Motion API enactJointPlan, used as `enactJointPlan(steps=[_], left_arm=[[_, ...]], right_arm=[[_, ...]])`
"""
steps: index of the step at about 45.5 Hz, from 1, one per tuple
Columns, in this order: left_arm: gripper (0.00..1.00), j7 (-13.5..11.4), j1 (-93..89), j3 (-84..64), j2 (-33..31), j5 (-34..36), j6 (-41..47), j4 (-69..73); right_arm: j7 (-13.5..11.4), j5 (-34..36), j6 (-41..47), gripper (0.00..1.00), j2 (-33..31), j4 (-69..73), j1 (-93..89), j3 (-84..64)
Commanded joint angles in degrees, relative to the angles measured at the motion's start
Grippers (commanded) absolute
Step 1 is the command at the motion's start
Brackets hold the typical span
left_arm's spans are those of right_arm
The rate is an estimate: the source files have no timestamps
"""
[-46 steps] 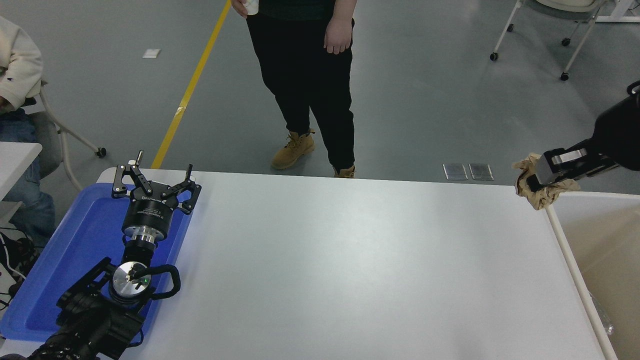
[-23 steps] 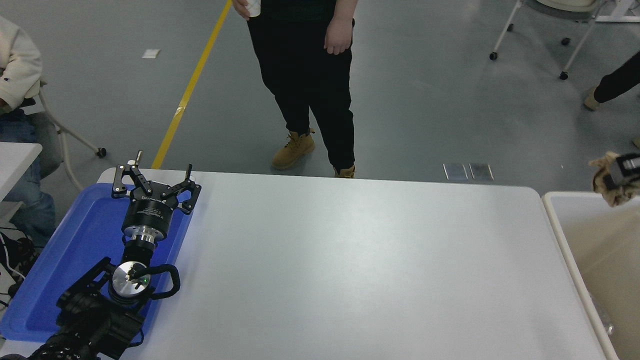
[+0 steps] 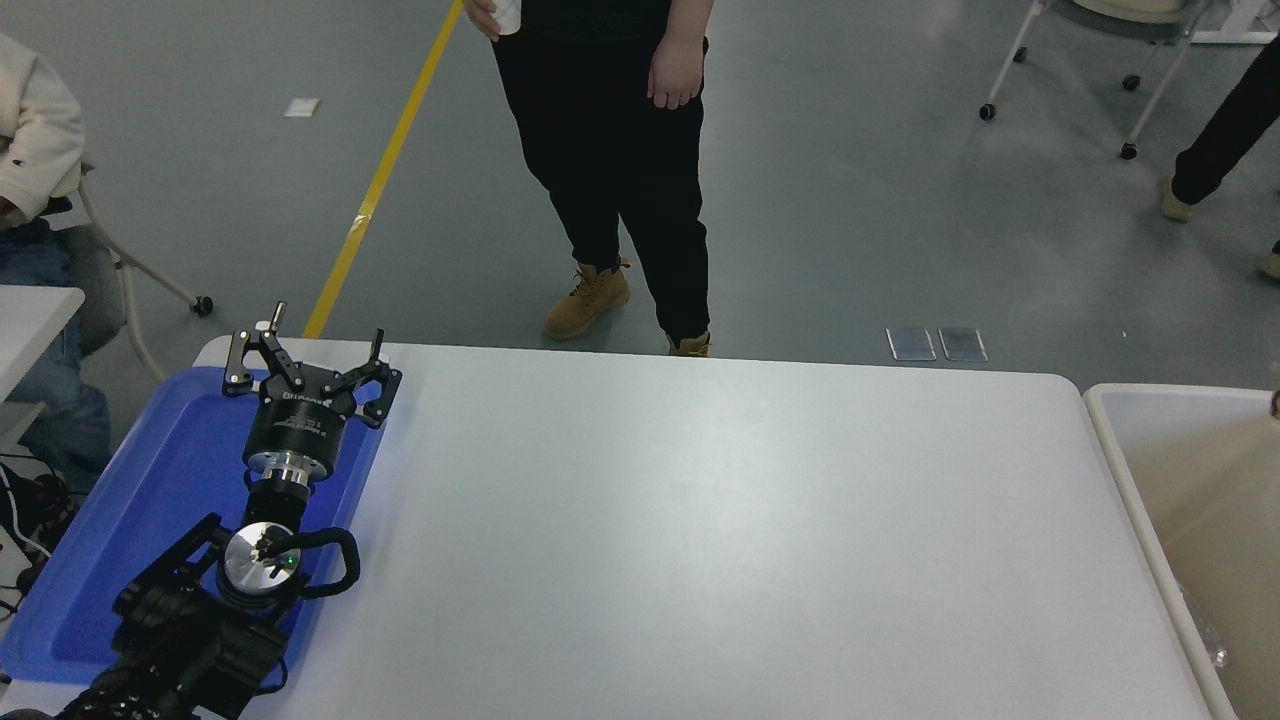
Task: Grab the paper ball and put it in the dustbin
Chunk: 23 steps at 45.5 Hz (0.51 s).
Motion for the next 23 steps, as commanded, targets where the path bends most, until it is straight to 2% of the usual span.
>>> enactJointPlan(steps=[1,23], left_arm=[[1.00,0.0,0.0,0.0,0.0,0.0,0.0,0.0],[1.00,0.0,-0.1,-0.1,0.0,0.0,0.0,0.0]], right_arm=[[1.4,1.6,-13.8,0.00,7.7,-17.0,-17.6,3.4],[1.4,15.7,-16.4,0.00,25.8,-34.5,-30.2,-0.3]])
